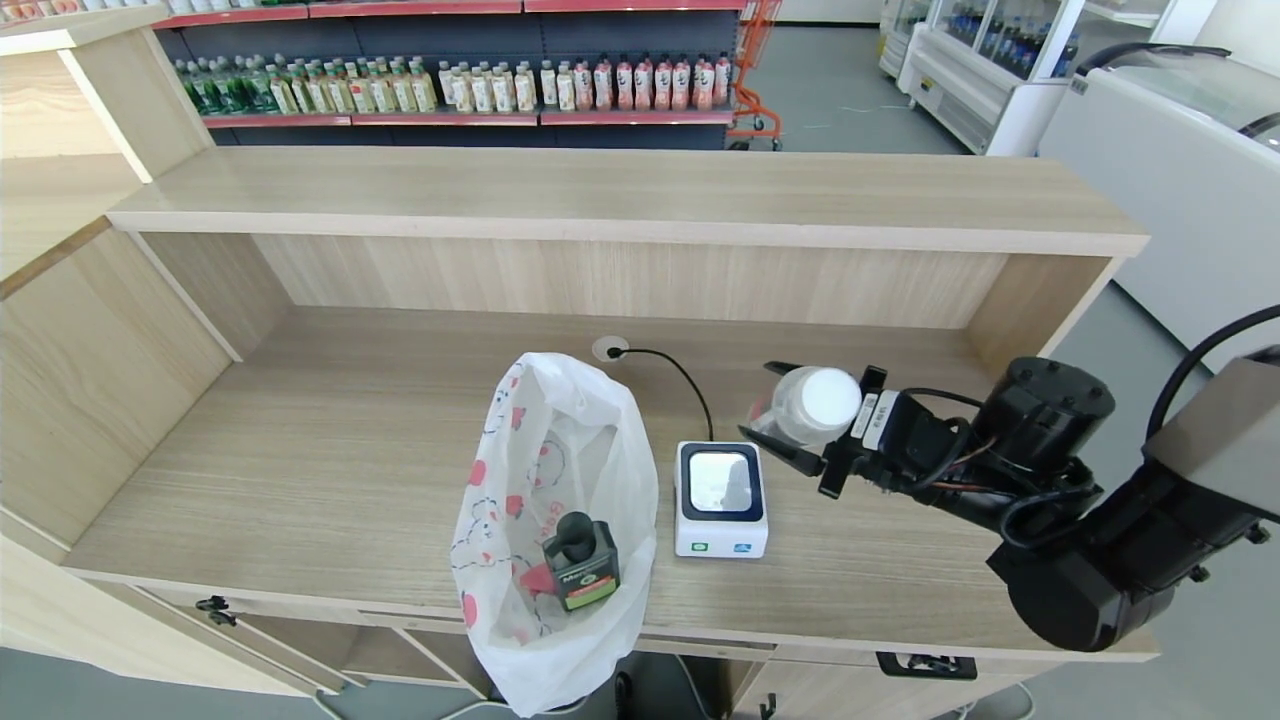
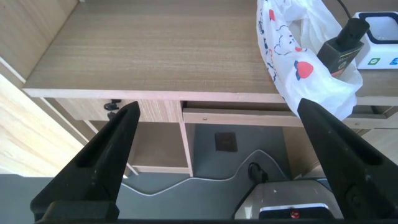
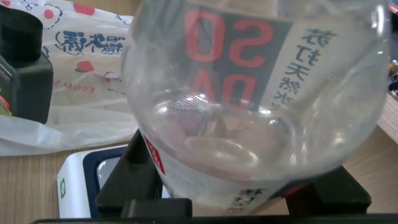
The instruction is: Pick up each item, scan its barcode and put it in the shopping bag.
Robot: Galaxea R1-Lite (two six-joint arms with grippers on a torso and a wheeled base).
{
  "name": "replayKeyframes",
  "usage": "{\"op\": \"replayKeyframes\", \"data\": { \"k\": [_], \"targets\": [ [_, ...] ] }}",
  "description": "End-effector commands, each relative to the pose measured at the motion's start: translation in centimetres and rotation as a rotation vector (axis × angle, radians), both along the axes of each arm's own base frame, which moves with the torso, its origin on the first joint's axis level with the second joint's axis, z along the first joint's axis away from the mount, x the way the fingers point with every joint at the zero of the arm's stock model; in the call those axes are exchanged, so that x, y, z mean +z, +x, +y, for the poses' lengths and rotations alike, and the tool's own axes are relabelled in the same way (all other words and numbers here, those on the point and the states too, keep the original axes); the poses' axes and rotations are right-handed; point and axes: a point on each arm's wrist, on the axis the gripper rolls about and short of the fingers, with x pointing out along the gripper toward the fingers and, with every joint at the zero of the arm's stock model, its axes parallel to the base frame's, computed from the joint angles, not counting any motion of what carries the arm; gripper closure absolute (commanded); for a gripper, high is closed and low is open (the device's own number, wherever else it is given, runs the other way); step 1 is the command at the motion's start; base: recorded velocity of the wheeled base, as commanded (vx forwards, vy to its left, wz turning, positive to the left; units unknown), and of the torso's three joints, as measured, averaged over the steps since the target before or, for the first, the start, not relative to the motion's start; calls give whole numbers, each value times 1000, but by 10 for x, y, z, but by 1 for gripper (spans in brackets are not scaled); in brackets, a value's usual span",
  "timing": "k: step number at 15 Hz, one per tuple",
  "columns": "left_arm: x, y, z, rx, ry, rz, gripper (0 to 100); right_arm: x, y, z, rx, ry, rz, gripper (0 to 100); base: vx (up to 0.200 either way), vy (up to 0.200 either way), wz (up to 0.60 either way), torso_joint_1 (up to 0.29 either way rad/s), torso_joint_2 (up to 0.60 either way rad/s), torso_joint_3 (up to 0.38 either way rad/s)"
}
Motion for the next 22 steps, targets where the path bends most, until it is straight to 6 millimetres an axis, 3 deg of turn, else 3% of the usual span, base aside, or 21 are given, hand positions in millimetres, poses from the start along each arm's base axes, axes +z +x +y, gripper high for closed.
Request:
{"op": "replayKeyframes", "data": {
  "k": [1,4,8,13,19,22],
  "targets": [
    [0,0,0,-1,0,0,0,-3,3,5,12,0,1,100,0,0,0,0,0,0],
    [0,0,0,-1,-2,0,0,-4,3,5,10,-1,1,100,-200,0,0,9,1,1],
    [0,0,0,0,0,0,0,-6,8,7,8,-1,-4,100,0,0,0,0,0,0],
    [0,0,0,-1,0,0,0,3,29,14,3,34,-65,100,0,0,0,0,0,0],
    [0,0,0,-1,-2,0,0,-1,32,17,8,34,-58,100,0,0,0,0,0,0],
    [0,0,0,0,-2,0,0,-1,33,18,10,39,-51,100,0,200,0,2,-1,1]
  ]
}}
